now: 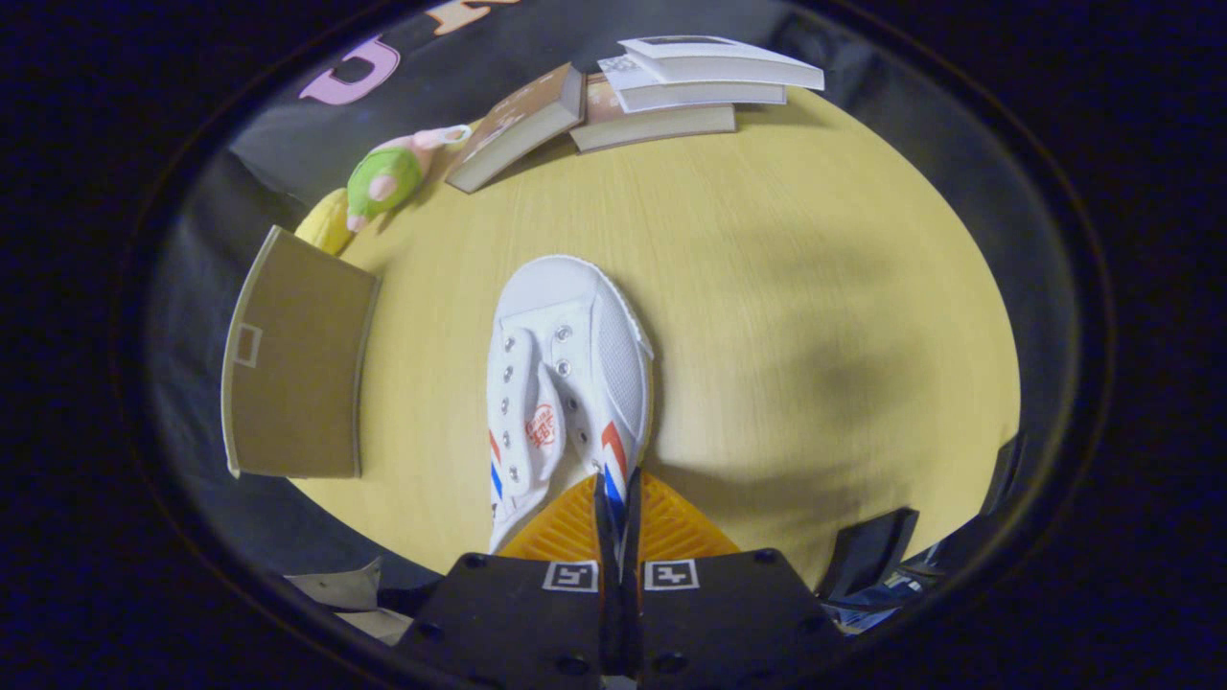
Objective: Open the storage box then place both shoes into the box .Put the left shoe in first, then the right shoe, with the right side of both shoes facing outward in a uniform manner.
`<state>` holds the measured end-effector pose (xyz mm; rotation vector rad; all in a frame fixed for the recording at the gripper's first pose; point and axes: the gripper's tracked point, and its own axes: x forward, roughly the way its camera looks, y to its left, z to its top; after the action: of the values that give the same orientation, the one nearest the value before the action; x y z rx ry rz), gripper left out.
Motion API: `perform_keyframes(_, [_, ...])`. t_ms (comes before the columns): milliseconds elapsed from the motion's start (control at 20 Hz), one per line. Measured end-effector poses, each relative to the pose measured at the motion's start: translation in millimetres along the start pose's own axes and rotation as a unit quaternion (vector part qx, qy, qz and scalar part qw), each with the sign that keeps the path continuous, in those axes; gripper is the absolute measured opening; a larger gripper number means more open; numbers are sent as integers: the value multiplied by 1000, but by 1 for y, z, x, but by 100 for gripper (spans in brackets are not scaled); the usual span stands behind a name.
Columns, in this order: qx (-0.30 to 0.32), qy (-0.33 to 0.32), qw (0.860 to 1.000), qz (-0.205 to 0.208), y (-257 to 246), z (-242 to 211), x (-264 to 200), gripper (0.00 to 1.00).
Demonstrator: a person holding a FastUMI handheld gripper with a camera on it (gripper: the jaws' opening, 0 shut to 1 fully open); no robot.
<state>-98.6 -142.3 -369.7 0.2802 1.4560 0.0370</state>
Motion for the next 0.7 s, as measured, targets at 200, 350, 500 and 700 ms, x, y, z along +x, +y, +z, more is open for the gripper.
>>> perform_keyframes(200, [48,-26,998,41,16,8,-14,4])
perform_keyframes(350, [70,-38,995,66,34,15,-29,3])
perform_keyframes(500, [58,-55,994,75,61,25,-50,3])
perform_keyframes(700, [34,-73,993,91,114,39,-77,4])
